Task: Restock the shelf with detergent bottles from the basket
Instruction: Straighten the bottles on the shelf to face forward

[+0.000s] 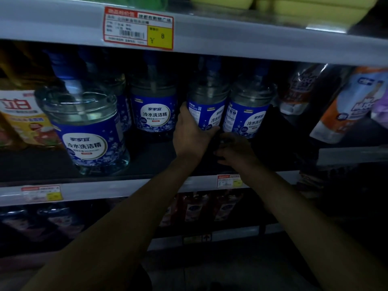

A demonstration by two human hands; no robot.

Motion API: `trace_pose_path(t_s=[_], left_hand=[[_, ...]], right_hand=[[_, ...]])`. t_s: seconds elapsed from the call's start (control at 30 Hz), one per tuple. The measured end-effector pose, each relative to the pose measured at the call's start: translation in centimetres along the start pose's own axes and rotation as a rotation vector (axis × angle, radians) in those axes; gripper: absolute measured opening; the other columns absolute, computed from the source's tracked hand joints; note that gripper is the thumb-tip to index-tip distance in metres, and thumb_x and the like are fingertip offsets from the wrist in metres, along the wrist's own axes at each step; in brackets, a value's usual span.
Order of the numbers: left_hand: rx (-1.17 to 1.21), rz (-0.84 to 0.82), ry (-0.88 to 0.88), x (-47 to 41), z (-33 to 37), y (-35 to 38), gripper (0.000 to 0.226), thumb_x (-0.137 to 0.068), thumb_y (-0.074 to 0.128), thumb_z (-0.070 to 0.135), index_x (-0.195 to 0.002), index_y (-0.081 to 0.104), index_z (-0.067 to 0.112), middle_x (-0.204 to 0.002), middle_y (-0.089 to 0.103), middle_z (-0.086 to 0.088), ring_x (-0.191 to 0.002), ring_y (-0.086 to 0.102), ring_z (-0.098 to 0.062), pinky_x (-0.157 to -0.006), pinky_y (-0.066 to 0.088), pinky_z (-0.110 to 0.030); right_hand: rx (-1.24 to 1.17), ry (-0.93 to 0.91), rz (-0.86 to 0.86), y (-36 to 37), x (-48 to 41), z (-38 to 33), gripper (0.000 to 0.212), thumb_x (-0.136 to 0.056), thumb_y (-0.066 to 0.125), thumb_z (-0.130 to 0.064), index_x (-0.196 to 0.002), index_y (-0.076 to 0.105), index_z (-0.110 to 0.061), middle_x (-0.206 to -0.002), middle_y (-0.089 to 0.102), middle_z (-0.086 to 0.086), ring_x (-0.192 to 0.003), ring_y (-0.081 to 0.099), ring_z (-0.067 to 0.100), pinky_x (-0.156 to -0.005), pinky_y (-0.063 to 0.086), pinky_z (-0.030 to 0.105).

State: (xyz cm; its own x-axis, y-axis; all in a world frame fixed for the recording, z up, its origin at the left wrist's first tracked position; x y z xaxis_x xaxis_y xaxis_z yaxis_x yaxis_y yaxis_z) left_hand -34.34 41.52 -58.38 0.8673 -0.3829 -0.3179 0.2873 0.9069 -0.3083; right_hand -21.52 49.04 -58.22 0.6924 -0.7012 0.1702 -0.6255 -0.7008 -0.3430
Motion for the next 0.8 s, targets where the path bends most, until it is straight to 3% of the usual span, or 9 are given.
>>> trace_pose_path(t_s=[0.17,0.3,0.37,0.43,0.5,0.57,0.63,0.73,0.8], left_hand=[[0.017,0.007,-0.056,-0.5,0.1,-0.1,0.093,-0.067,0.096,0.035,-0.142,0.045,0.014,-0.139,0.061,-0.007,-0.123,0.062,-0.022,-0.098,0.055,-0.039],[0.016,0.017,-0.098,0.2,0.4,-0.7,0.092,-0.065,0.097,0.035,-0.139,0.046,0.015,-0.138,0.062,-0.007,-0.122,0.063,-0.022,-0.1,0.055,-0.039],[0.024,0.031,-0.103,0.9,0.5,-1.3,0.092,-0.064,0.098,0.034,-0.137,0.046,0.014,-0.138,0.062,-0.007,-0.122,0.063,-0.024,-0.099,0.056,-0.046],[0.045,0.028,-0.11,1.6,0.5,-2.1,0.09,-0.064,0.099,0.03,-0.134,0.046,0.013,-0.138,0.062,-0.008,-0.122,0.063,-0.023,-0.099,0.056,-0.041],[0.077,0.006,-0.113,2.3,0.5,-3.1,0.091,-0.063,0.1,0.026,-0.135,0.046,0.012,-0.136,0.063,-0.004,-0.119,0.063,-0.019,-0.095,0.054,-0.033],[0.103,-0.031,-0.111,3.1,0.6,-4.2,0.091,-0.063,0.099,0.021,-0.136,0.046,0.013,-0.129,0.063,0.004,-0.111,0.062,-0.011,-0.089,0.051,-0.024],[0.115,-0.068,-0.095,3.9,0.8,-5.1,0.09,-0.064,0.099,0.021,-0.137,0.046,0.014,-0.124,0.062,0.008,-0.108,0.06,-0.007,-0.085,0.05,-0.019],[0.126,-0.105,-0.066,5.4,1.2,-5.7,0.09,-0.064,0.099,0.022,-0.137,0.048,0.014,-0.126,0.064,0.006,-0.109,0.061,-0.006,-0.081,0.05,-0.012],[0.129,-0.131,-0.038,6.1,1.5,-5.4,0.088,-0.064,0.099,0.021,-0.136,0.049,0.014,-0.127,0.064,0.006,-0.111,0.063,-0.007,-0.081,0.051,-0.008]], right_hand=[[0.024,-0.011,0.016,0.0,0.6,-0.1,0.029,-0.091,0.063,0.006,-0.104,0.063,-0.019,-0.1,0.065,0.002,-0.096,0.065,0.02,-0.093,0.059,0.046],[0.048,-0.006,0.02,-0.1,1.1,-0.5,0.032,-0.094,0.058,0.004,-0.085,0.059,-0.027,-0.094,0.065,0.001,-0.095,0.066,0.023,-0.094,0.058,0.049],[0.033,-0.004,0.042,-0.4,1.3,-0.5,0.037,-0.094,0.058,0.004,-0.082,0.057,-0.031,-0.092,0.063,-0.002,-0.088,0.064,0.019,-0.095,0.057,0.051],[-0.001,-0.009,0.051,-0.6,1.6,-0.5,0.036,-0.092,0.058,0.004,-0.084,0.057,-0.032,-0.092,0.063,-0.001,-0.087,0.063,0.019,-0.094,0.057,0.051],[-0.032,-0.009,0.047,-0.6,1.9,-0.5,0.028,-0.092,0.058,0.001,-0.102,0.064,-0.025,-0.104,0.065,0.003,-0.096,0.064,0.021,-0.093,0.058,0.049],[-0.051,-0.005,0.054,-0.7,2.1,-0.6,0.044,-0.092,0.055,0.0,-0.132,0.059,-0.019,-0.121,0.063,0.007,-0.103,0.063,0.022,-0.093,0.059,0.046],[-0.066,-0.027,0.056,-0.6,2.4,-1.2,0.053,-0.092,0.05,0.001,-0.14,0.052,-0.022,-0.13,0.06,0.007,-0.107,0.062,0.022,-0.094,0.058,0.047],[-0.081,-0.135,0.051,-0.3,3.4,-2.3,0.051,-0.089,0.048,0.0,-0.126,0.056,-0.035,-0.13,0.06,-0.004,-0.12,0.058,0.022,-0.101,0.053,0.047],[-0.072,-0.209,0.06,-0.2,4.3,-2.8,0.043,-0.085,0.053,-0.015,-0.122,0.058,-0.036,-0.127,0.064,-0.006,-0.121,0.059,0.019,-0.102,0.051,0.046]])
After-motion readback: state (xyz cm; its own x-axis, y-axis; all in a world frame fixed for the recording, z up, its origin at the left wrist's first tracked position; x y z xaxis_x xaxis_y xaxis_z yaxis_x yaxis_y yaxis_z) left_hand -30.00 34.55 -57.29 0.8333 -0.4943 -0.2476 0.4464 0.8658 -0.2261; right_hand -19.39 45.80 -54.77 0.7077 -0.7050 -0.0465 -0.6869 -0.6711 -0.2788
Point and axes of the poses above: each hand's wrist, its own x-axis away from the middle knuckle, its own y-axis out of the palm, z = x × y, the point moved 6 cm from there along -x, towards the middle knuckle
